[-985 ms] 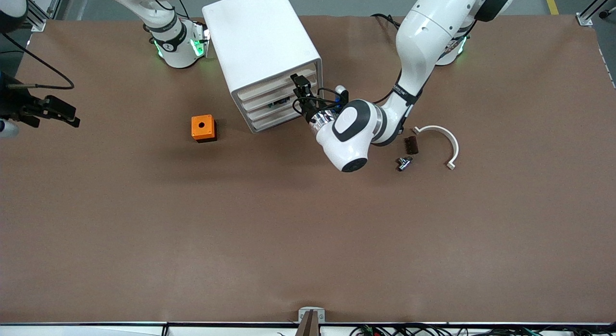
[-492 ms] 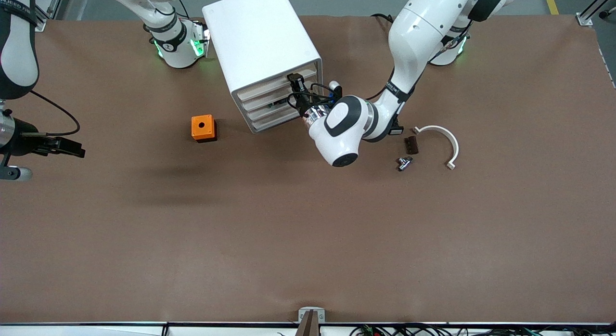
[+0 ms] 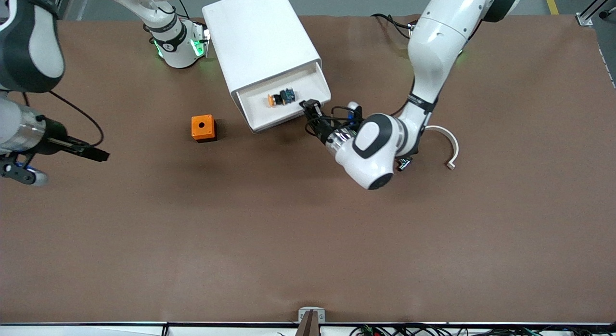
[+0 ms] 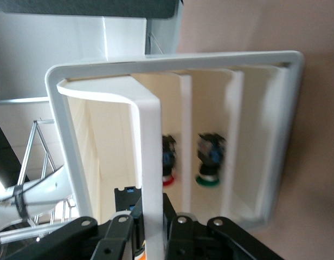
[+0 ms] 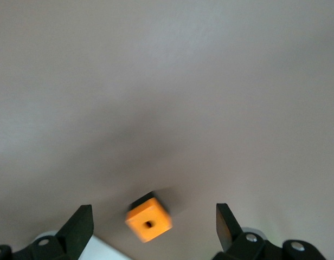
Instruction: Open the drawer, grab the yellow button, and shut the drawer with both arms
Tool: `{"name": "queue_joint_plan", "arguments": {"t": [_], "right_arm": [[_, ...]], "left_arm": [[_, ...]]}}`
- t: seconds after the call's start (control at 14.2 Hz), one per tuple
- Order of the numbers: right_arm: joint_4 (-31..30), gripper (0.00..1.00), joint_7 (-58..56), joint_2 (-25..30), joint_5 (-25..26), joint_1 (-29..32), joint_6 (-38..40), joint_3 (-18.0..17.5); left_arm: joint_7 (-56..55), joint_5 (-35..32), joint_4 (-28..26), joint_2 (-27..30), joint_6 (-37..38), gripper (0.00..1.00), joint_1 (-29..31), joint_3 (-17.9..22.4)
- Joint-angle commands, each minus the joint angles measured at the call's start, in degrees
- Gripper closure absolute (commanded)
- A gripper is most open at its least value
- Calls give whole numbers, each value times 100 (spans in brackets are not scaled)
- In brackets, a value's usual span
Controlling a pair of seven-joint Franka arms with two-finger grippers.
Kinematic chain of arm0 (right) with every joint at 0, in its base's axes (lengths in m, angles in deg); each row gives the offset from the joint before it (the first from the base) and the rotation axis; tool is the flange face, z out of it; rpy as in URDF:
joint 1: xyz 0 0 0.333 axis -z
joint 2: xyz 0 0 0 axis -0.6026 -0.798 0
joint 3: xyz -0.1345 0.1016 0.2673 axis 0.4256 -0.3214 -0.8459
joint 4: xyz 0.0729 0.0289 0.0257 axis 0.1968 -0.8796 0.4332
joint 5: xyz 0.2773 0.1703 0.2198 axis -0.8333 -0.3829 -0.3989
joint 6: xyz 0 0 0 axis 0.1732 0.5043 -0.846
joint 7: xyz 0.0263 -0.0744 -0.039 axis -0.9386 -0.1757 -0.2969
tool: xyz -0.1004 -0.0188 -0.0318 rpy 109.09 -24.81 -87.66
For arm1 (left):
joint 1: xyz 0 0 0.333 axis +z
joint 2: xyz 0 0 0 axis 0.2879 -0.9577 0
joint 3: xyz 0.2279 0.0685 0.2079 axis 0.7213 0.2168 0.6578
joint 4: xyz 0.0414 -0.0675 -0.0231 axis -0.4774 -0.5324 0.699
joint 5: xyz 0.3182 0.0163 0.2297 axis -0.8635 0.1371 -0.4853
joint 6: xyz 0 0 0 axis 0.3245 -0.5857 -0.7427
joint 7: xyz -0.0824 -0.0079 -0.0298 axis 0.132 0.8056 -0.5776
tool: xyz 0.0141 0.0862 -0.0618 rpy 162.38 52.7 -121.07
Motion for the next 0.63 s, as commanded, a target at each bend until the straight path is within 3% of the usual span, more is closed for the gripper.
{"name": "queue_joint_plan", "arguments": {"t": [0.0, 0.14, 0.21, 0.35, 0.56], "right_arm": [[29, 0, 1435, 92, -105, -590, 69, 22], [29, 0, 2550, 118, -201, -1213, -62, 22], [29, 0, 3112, 101, -237, -1521, -202, 22], [3, 0, 4045, 83, -307, -2067, -492, 31], [-23, 0, 5276, 13, -325, -2805, -958, 31]], "left_arm": [[455, -3, 303, -244, -523, 63, 76, 61], [482, -3, 311, -244, -656, 12, 111, 61], [473, -21, 320, -226, -656, 0, 146, 78], [491, -73, 338, -191, -647, 0, 260, 183], [876, -73, 505, -165, -586, 0, 279, 727]]}}
